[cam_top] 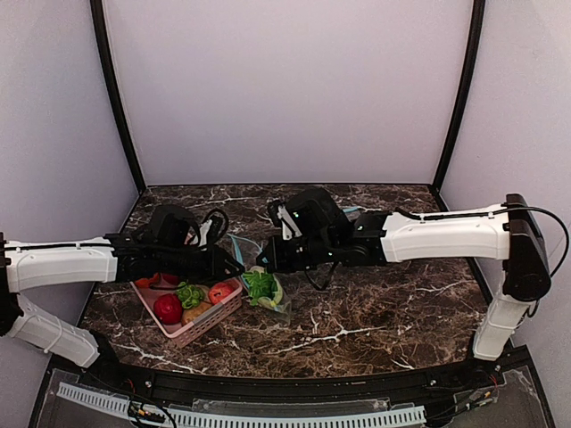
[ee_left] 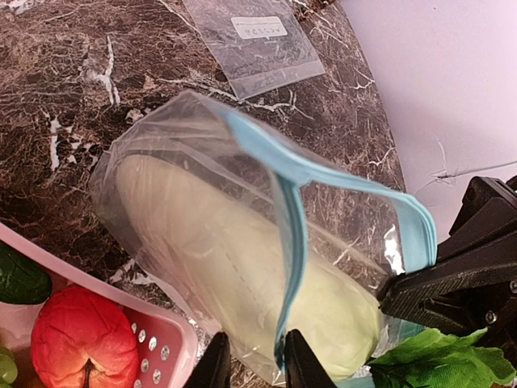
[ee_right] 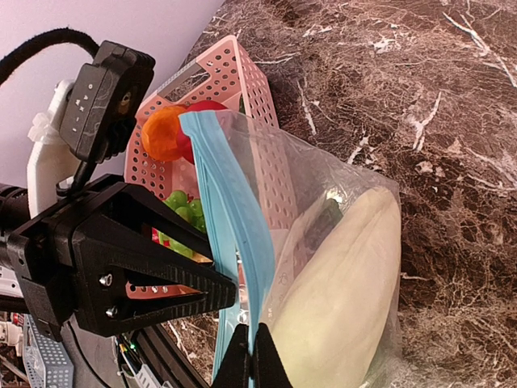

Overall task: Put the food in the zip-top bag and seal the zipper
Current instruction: Adjust the fake vegetable in the zipper food storage bag, then pass from the right arm to the left

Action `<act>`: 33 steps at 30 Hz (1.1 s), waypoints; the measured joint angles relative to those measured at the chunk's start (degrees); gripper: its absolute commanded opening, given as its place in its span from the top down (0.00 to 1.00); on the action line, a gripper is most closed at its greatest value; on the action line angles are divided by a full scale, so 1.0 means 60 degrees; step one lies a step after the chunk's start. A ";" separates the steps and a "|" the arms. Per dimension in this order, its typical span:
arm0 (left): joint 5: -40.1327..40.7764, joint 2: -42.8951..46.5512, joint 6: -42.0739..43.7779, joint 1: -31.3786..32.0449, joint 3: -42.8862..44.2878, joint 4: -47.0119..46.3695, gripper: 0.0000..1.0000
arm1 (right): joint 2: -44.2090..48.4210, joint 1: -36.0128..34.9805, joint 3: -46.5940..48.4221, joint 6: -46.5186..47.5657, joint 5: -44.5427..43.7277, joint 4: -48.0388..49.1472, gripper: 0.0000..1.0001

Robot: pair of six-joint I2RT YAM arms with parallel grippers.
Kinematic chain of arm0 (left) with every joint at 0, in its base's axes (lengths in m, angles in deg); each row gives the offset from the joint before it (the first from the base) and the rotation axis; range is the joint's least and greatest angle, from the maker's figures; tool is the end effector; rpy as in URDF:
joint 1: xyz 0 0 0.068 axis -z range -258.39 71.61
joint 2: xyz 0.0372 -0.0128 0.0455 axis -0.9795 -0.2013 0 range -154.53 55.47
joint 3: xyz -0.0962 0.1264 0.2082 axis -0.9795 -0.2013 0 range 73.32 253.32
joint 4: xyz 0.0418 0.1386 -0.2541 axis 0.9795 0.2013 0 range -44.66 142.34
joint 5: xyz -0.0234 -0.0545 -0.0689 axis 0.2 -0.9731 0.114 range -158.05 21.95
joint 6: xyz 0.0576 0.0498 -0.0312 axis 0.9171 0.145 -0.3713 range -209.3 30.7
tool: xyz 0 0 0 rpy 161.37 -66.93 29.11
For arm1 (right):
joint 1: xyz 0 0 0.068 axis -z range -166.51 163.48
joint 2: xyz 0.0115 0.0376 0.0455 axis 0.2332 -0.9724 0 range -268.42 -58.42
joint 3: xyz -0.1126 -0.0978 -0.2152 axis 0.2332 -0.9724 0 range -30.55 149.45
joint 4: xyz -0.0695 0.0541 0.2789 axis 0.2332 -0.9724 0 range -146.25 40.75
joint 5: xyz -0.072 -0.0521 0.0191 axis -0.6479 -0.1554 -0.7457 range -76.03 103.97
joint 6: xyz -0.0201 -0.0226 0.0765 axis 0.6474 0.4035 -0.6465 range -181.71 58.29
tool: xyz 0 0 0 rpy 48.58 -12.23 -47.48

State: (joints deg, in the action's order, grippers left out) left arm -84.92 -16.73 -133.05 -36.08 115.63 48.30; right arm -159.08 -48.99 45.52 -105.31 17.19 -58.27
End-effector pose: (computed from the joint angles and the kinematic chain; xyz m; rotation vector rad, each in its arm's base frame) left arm 0.2326 -0.2397 0.1903 0.1606 2.3577 -1.1307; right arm 0.2116 0.4146 0.2201 -0.4258 2.3431 1.0604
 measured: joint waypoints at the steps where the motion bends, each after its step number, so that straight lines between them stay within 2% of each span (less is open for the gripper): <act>1: 0.0007 0.0000 -0.0004 0.0000 0.0015 0.0018 0.70 | 0.0000 0.0000 0.0000 0.0000 0.0000 0.0000 1.00; 4: 0.0069 0.0011 -0.0011 0.0000 0.0146 0.0084 0.68 | 0.0000 0.0000 0.0000 0.0000 0.0000 0.0000 1.00; 8: 0.0215 0.0175 0.0000 0.0000 0.0299 0.0098 0.71 | 0.0000 0.0000 0.0000 0.0000 0.0004 0.0000 1.00; 20: 0.0688 0.0157 0.0444 -0.0025 0.1038 0.0539 0.71 | 0.0000 0.0000 0.0000 0.0000 0.0051 0.0004 1.00; 33: 0.0627 -0.0222 0.0492 -0.0095 0.1067 0.0590 0.75 | 0.0000 0.0000 0.0000 0.0000 0.0076 0.0007 1.00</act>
State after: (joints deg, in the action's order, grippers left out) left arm -81.16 -18.06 -130.10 -36.65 122.03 51.85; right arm -159.08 -48.99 45.52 -105.31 17.65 -58.23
